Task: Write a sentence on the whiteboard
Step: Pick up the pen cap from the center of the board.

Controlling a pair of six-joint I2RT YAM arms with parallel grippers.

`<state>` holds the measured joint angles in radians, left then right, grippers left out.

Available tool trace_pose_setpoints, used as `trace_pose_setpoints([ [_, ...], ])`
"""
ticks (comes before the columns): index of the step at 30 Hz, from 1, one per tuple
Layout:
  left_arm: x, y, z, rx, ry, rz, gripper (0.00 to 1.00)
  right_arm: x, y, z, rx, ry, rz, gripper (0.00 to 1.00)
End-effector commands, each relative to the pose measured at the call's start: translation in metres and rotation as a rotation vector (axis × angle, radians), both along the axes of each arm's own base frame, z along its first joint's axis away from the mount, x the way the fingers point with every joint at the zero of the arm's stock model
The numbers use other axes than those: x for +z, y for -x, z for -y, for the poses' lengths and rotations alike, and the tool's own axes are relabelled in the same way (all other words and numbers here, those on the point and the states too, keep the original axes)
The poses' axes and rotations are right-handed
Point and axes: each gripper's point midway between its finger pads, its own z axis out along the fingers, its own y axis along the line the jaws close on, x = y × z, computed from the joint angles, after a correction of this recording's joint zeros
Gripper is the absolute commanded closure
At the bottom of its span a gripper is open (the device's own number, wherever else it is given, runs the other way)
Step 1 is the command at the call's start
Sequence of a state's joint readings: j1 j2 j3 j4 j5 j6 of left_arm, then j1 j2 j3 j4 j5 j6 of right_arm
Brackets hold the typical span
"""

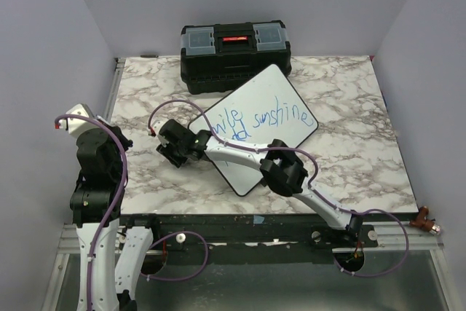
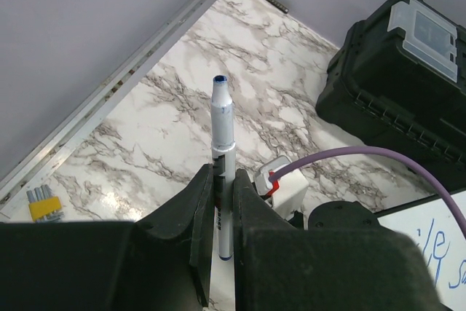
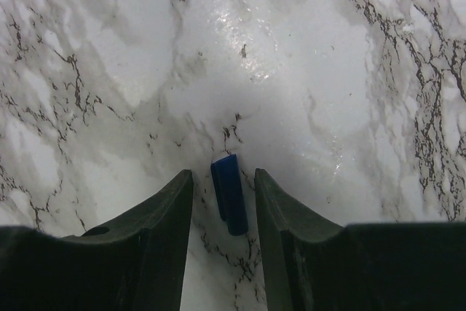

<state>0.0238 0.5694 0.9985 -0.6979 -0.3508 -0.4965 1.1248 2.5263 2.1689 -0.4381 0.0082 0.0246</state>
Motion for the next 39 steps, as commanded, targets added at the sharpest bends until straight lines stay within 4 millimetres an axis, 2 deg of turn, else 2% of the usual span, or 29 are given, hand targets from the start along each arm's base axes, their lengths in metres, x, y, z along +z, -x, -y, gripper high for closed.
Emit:
trace_pose_setpoints([
  [1,-0.002,0.001,0.000,-0.007,-0.016,-0.005,1.00,-0.013,-0.005,0.001,-0.021,0.043,0.036,0.61],
  [3,-0.002,0.001,0.000,-0.006,-0.016,-0.006,1.00,-0.019,-0.006,0.005,-0.007,0.073,0.057,0.67],
  [5,-0.002,0.001,0.000,-0.007,-0.017,-0.004,1.00,-0.024,-0.004,0.008,-0.001,0.088,0.053,0.76],
  [8,-0.002,0.000,0.001,-0.010,-0.018,-0.004,1.00,-0.026,-0.001,0.009,0.001,0.091,0.041,0.97],
  [11,-0.002,-0.001,0.003,-0.032,-0.024,-0.003,1.00,-0.015,-0.002,0.007,-0.015,0.078,0.044,0.99],
  [14,0.000,-0.005,0.013,-0.091,-0.024,0.010,1.00,0.020,-0.001,-0.001,-0.054,-0.001,0.027,0.99],
  [18,0.010,-0.005,0.023,-0.166,-0.048,0.037,1.00,0.077,0.002,-0.009,-0.078,-0.142,0.018,0.99],
  [24,0.033,0.012,0.023,-0.166,-0.064,0.103,1.00,0.142,-0.005,-0.013,-0.121,-0.317,-0.006,0.99],
  [28,0.047,0.019,0.031,-0.211,-0.070,0.135,1.00,0.184,-0.009,-0.016,-0.119,-0.458,-0.068,0.99],
  [31,0.057,0.022,0.036,-0.254,-0.100,0.157,1.00,0.213,-0.023,-0.008,-0.149,-0.548,-0.093,0.99],
  [34,0.064,0.020,0.045,-0.309,-0.100,0.166,1.00,0.237,-0.043,0.011,-0.192,-0.620,-0.118,0.99],
  [38,0.078,0.018,0.079,-0.504,-0.108,0.229,1.00,0.269,-0.062,0.048,-0.223,-0.712,-0.144,0.99],
  [39,0.082,0.018,0.088,-0.560,-0.110,0.247,1.00,0.272,-0.064,0.056,-0.230,-0.724,-0.145,0.99],
])
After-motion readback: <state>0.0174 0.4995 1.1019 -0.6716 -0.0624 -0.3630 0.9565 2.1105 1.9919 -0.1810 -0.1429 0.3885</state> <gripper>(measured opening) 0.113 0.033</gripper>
